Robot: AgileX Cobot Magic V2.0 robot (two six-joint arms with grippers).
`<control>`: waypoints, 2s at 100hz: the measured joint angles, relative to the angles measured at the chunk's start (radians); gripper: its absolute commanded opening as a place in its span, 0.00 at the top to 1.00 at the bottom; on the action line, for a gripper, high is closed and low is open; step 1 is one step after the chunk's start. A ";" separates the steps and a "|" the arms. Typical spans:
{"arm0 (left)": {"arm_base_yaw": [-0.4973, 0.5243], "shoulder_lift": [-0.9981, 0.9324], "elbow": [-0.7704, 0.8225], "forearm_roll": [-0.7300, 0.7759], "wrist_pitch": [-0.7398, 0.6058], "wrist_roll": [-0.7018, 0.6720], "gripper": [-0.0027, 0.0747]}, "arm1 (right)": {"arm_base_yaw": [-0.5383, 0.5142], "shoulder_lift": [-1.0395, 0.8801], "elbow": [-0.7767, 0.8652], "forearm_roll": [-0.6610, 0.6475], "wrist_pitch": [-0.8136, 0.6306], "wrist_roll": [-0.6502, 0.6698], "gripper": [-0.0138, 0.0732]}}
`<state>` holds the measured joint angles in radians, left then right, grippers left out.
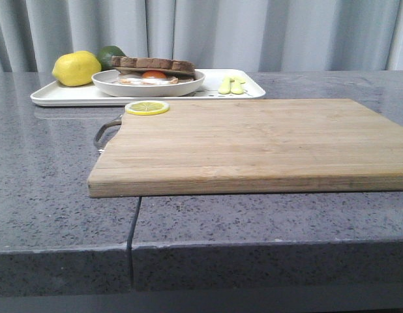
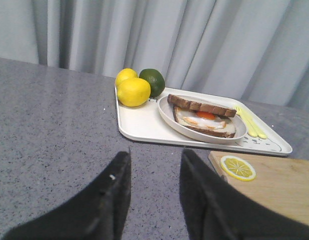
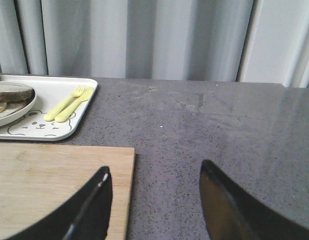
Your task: Place bread and move sandwich to tray
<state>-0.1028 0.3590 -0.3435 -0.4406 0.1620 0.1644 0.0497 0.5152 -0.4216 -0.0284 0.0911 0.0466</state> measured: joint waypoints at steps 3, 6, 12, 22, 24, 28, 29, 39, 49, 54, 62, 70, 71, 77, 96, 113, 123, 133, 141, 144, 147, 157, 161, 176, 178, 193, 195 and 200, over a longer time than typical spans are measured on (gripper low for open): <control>0.000 0.000 0.002 0.000 0.000 0.000 0.68 | 0.000 -0.005 0.005 0.000 -0.002 0.000 0.39; 0.000 0.000 0.004 0.000 -0.002 0.000 0.68 | 0.000 -0.007 0.007 -0.001 -0.004 0.000 0.40; 0.000 0.000 0.006 0.000 -0.002 0.000 0.69 | 0.000 -0.009 0.011 -0.002 -0.004 0.000 0.48; 0.000 0.000 0.008 0.000 -0.004 0.000 0.78 | 0.000 -0.009 0.013 -0.002 -0.004 0.000 0.68; 0.000 0.000 0.008 0.000 -0.004 0.000 0.81 | 0.000 -0.009 0.013 -0.002 -0.004 0.000 0.73; 0.000 0.000 0.008 0.000 -0.004 0.000 0.87 | 0.000 -0.009 0.013 -0.002 -0.004 0.000 0.83; 0.000 0.000 0.008 0.000 -0.004 0.000 0.88 | 0.000 -0.009 0.013 -0.002 -0.004 0.000 0.84; 0.000 0.000 0.008 0.000 -0.012 0.000 0.99 | 0.000 -0.009 0.013 -0.002 -0.004 0.000 0.91; 0.000 0.000 0.008 0.000 -0.019 0.000 0.99 | 0.000 -0.009 0.013 -0.002 -0.004 0.000 0.92; 0.000 0.000 0.008 0.000 -0.019 0.000 0.99 | 0.000 -0.009 0.013 -0.002 -0.004 0.000 0.92; 0.000 0.000 0.008 0.000 -0.019 0.000 0.99 | 0.000 -0.009 0.013 -0.002 -0.004 0.000 0.92; 0.000 0.000 0.008 0.000 -0.019 0.000 0.99 | 0.000 -0.009 0.013 -0.002 -0.004 0.000 0.92; 0.000 0.000 0.008 0.000 -0.019 0.000 0.99 | 0.000 -0.009 0.013 -0.002 -0.004 0.000 0.92; 0.000 0.000 0.008 0.000 -0.019 0.000 0.99 | 0.000 -0.009 0.013 -0.002 -0.004 0.000 0.92; 0.000 0.000 0.008 0.000 -0.019 0.002 0.99 | 0.000 -0.009 0.013 -0.002 -0.004 0.000 0.92; 0.000 0.000 0.008 0.000 -0.019 0.002 0.99 | 0.000 -0.009 0.013 -0.002 -0.004 0.000 0.92; 0.000 0.000 0.008 0.000 -0.019 0.002 0.99 | 0.000 -0.009 0.013 -0.002 -0.004 0.000 0.92; 0.000 -0.005 0.010 0.038 -0.019 0.002 0.99 | 0.000 -0.009 0.013 -0.002 -0.004 0.000 0.92; 0.000 -0.024 0.019 0.118 -0.019 0.002 0.99 | 0.000 -0.009 0.013 -0.002 -0.004 0.000 0.92; 0.000 -0.037 0.027 0.146 -0.022 0.002 0.99 | 0.000 -0.009 0.013 -0.002 -0.004 0.000 0.92; 0.000 -0.049 0.040 0.182 -0.022 0.002 0.99 | 0.000 -0.009 0.013 -0.002 -0.004 0.000 0.92; 0.000 -0.104 0.092 0.274 -0.023 0.004 0.99 | 0.000 -0.009 0.013 -0.002 -0.002 0.000 0.92; 0.000 -0.133 0.118 0.306 -0.023 0.004 0.99 | 0.000 -0.009 0.013 -0.002 -0.002 0.000 0.92; 0.000 -0.241 0.212 0.381 -0.023 -0.003 0.99 | 0.000 -0.009 0.013 -0.002 -0.002 0.000 0.92; 0.000 -0.254 0.225 0.392 -0.023 -0.010 0.99 | 0.000 -0.009 0.013 -0.002 -0.002 0.000 0.92; 0.000 -0.329 0.304 0.477 -0.022 -0.103 0.99 | 0.000 -0.009 0.013 -0.002 -0.002 0.000 0.92; 0.000 -0.336 0.314 0.480 -0.022 -0.112 0.99 | 0.000 -0.009 0.013 -0.002 -0.002 0.000 0.92; 0.000 -0.349 0.334 0.491 -0.022 -0.128 0.99 | 0.000 -0.009 0.013 -0.002 -0.002 0.000 0.92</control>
<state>-0.1028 0.0097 -0.0092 0.0505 0.1405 0.0363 0.0497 0.5063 -0.4090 -0.0306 0.0890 0.0466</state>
